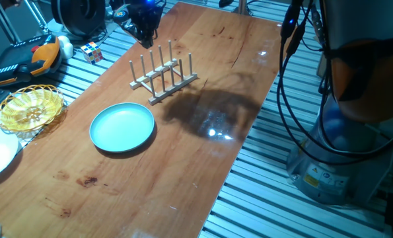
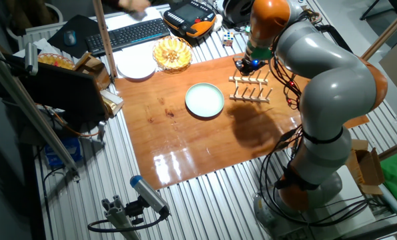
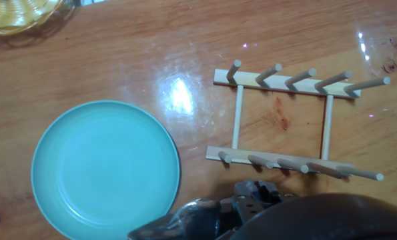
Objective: Take the dish off the dish rack
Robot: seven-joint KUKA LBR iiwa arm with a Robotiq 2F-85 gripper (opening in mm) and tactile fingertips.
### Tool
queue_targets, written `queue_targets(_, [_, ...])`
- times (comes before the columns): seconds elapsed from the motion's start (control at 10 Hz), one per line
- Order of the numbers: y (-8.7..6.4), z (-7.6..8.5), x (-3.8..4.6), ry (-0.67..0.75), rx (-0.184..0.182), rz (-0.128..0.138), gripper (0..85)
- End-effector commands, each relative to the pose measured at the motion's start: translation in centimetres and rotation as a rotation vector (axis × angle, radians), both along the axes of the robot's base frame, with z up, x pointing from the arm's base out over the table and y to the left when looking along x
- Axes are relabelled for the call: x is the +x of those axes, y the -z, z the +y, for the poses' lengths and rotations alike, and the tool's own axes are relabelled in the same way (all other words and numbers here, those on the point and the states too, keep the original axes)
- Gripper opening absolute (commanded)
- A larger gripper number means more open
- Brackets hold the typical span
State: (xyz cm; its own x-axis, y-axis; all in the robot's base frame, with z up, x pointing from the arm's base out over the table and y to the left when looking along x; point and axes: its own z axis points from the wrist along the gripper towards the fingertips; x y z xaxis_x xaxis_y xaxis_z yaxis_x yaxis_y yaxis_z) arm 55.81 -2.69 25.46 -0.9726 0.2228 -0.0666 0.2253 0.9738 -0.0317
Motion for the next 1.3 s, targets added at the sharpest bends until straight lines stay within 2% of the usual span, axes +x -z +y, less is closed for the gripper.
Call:
queue_targets(0.0, [-0.10, 0.00, -0.20, -0.004, 0.001, 0.002, 0.7])
queue_targets(0.4, [-0.29, 0.00, -0.53, -0.019, -0.004, 0.005, 0.7])
queue_targets(0.6, [-0.30, 0.03, -0.58, -0.022, 0.000, 0.017, 0.7])
queue_targets(1.2, [-0.14, -0.12, -0.67, -0.029, -0.001, 0.019, 0.7])
